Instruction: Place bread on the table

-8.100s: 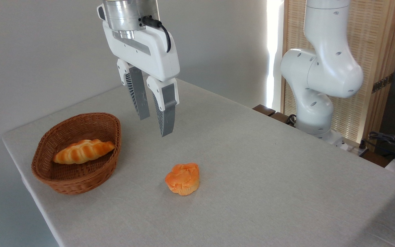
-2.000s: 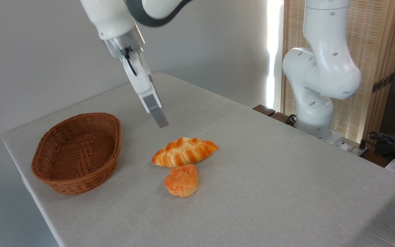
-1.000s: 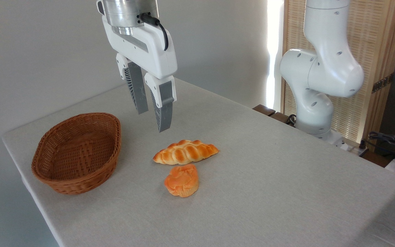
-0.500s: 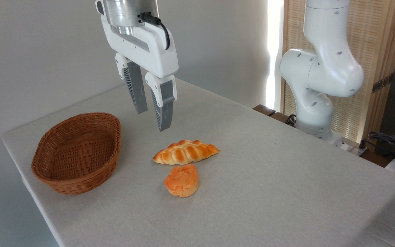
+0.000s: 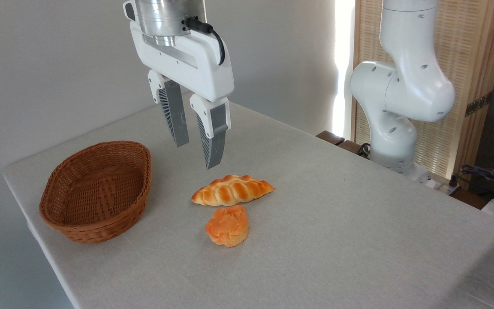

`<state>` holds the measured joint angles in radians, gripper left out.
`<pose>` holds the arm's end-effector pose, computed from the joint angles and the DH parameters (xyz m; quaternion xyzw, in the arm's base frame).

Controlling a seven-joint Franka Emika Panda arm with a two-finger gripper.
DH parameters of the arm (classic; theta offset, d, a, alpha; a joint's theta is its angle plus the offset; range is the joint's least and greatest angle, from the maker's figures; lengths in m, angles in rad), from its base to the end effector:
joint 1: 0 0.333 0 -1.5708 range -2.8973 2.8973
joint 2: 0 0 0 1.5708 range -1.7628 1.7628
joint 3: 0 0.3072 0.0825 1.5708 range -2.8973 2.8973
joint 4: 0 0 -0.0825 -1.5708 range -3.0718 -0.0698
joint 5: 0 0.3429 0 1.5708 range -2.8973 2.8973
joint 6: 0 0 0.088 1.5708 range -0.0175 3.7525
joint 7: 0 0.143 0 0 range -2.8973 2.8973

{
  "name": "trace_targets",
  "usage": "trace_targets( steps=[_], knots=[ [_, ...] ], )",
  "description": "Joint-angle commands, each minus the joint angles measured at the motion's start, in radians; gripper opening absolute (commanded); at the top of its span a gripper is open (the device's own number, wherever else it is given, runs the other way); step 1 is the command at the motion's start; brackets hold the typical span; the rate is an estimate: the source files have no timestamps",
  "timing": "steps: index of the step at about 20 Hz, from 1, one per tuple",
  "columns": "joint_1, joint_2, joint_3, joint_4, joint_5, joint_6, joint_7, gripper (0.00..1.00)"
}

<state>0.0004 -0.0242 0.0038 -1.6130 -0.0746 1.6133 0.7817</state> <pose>0.5109 -0.0082 0.5780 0.9251 -0.3777 0.0256 0.0298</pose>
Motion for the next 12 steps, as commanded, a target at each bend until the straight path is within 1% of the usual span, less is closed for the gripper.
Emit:
trace_targets(
  steps=[1,3,5,7,8,12],
  knots=[
    [-0.008,-0.002,0.007,0.021,0.004,-0.026,-0.007,1.00],
    [-0.008,-0.002,0.002,0.021,0.028,-0.026,-0.006,1.00],
    [-0.008,-0.002,-0.002,0.021,0.033,-0.026,-0.004,1.00],
    [-0.010,-0.002,-0.008,0.021,0.073,-0.026,-0.001,1.00],
    [-0.011,-0.002,-0.019,0.021,0.079,-0.027,-0.001,1.00],
    [-0.011,0.000,-0.019,0.021,0.079,-0.027,-0.010,1.00]
  ],
)
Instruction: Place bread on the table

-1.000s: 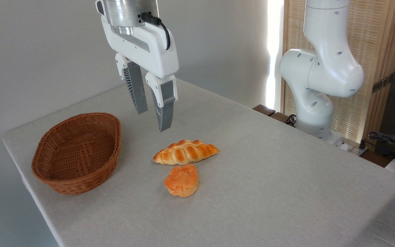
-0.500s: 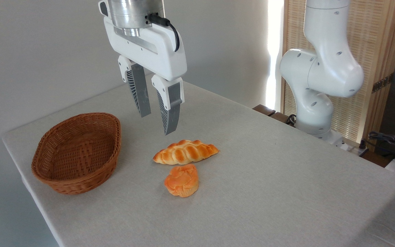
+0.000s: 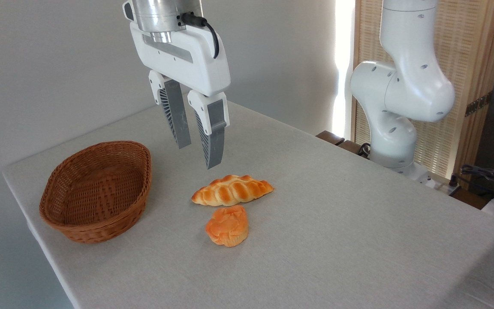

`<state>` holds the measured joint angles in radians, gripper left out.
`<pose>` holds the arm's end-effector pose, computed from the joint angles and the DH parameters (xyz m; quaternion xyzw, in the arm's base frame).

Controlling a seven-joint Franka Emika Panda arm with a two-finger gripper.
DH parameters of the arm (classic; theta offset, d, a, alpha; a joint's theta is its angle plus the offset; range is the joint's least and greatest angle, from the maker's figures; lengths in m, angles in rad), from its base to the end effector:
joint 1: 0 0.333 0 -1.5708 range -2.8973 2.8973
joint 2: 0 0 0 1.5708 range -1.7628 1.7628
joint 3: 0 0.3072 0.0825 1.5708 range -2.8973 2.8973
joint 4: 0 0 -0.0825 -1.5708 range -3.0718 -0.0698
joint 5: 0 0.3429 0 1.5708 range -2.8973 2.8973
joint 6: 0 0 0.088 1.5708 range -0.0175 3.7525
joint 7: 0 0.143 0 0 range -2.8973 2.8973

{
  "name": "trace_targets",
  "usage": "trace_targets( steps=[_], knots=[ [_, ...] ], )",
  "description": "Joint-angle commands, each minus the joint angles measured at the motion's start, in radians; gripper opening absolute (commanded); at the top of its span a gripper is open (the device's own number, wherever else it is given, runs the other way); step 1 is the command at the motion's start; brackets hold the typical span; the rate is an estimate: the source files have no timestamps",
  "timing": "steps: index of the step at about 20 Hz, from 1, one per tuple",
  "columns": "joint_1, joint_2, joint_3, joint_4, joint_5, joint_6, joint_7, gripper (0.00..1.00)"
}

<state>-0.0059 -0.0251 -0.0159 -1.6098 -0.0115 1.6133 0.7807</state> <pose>0.5107 -0.0128 0.5795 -0.9205 0.3904 -0.0153 0.0001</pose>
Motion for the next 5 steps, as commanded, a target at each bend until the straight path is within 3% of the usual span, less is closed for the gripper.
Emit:
trace_targets(
  steps=[1,5],
  knots=[
    [-0.005,-0.001,0.004,0.016,0.015,-0.027,-0.009,1.00],
    [-0.003,0.002,0.005,0.018,0.010,-0.033,-0.008,1.00]
  ],
)
